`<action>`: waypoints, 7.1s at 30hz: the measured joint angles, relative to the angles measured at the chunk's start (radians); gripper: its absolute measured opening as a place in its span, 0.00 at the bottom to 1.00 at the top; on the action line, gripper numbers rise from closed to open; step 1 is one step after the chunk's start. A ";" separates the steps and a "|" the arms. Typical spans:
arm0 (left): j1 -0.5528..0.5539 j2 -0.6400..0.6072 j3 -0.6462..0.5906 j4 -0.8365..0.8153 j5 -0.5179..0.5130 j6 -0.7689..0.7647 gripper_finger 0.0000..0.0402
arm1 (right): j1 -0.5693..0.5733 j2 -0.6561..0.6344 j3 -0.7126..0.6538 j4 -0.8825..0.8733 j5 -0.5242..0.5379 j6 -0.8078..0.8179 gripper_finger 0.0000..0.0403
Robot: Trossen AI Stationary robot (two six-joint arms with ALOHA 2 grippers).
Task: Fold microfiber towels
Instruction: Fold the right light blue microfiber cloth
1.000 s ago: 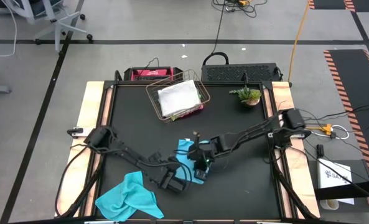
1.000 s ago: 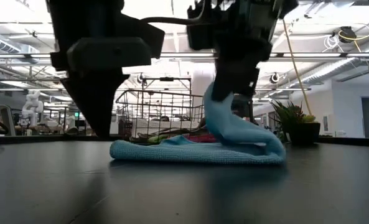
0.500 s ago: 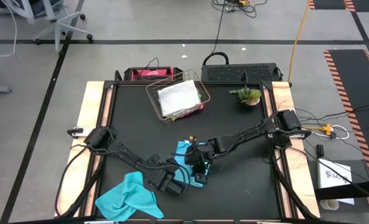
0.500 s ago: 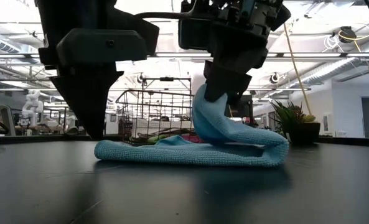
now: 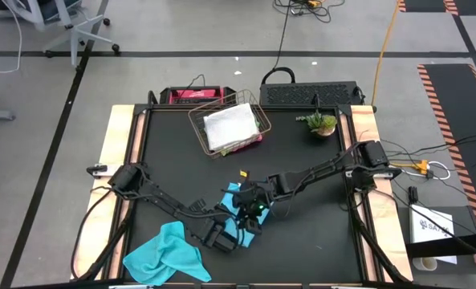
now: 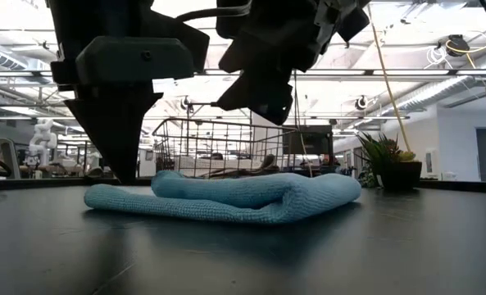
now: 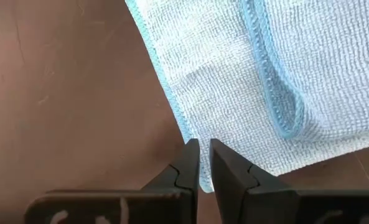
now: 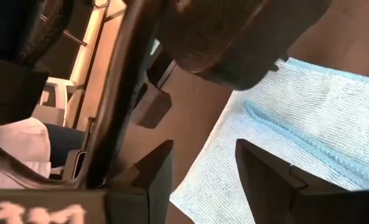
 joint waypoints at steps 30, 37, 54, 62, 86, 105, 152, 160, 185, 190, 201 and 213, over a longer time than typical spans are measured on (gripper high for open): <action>0.111 0.000 0.000 0.127 -0.003 0.074 0.10 | -0.002 -0.107 -0.226 -0.244 0.395 0.098 0.37; 0.120 0.000 0.000 0.127 -0.007 0.075 0.10 | 0.001 -0.114 -0.349 -0.107 0.398 0.198 0.37; 0.123 0.000 0.000 0.127 0.001 0.082 0.10 | 0.207 -0.402 -0.469 -0.158 0.471 0.648 0.37; 0.112 0.000 0.000 0.138 0.128 0.052 0.10 | 0.227 -0.578 -0.469 -0.144 0.725 0.569 0.37; 0.097 0.001 -0.011 0.195 0.165 0.052 0.10 | 0.176 -0.670 -0.468 -0.153 0.761 0.409 0.37; 0.272 0.001 -0.141 0.346 -0.098 0.285 0.10 | 0.176 -0.670 -0.467 -0.153 0.760 0.421 0.37; 0.393 -0.146 -0.146 0.417 0.233 0.366 0.29 | 0.102 -0.602 -0.467 -0.367 0.576 0.419 0.37; 0.405 -0.137 -0.146 0.384 0.243 0.373 0.36 | 0.103 -0.602 -0.468 -0.350 0.575 0.437 0.37; 0.421 -0.127 -0.225 0.557 0.293 0.368 0.36 | 0.103 -0.602 -0.468 -0.364 0.582 0.434 0.37; 0.421 -0.127 -0.225 0.554 0.298 0.372 0.36 | 0.103 -0.602 -0.468 -0.411 0.594 0.438 0.37; 0.410 -0.140 -0.220 0.460 0.209 0.375 0.16 | 0.103 -0.602 -0.468 -0.400 0.606 0.447 0.37; 0.408 -0.199 -0.215 0.421 0.173 0.388 0.04 | 0.021 -0.460 -0.467 -0.334 0.548 0.338 0.37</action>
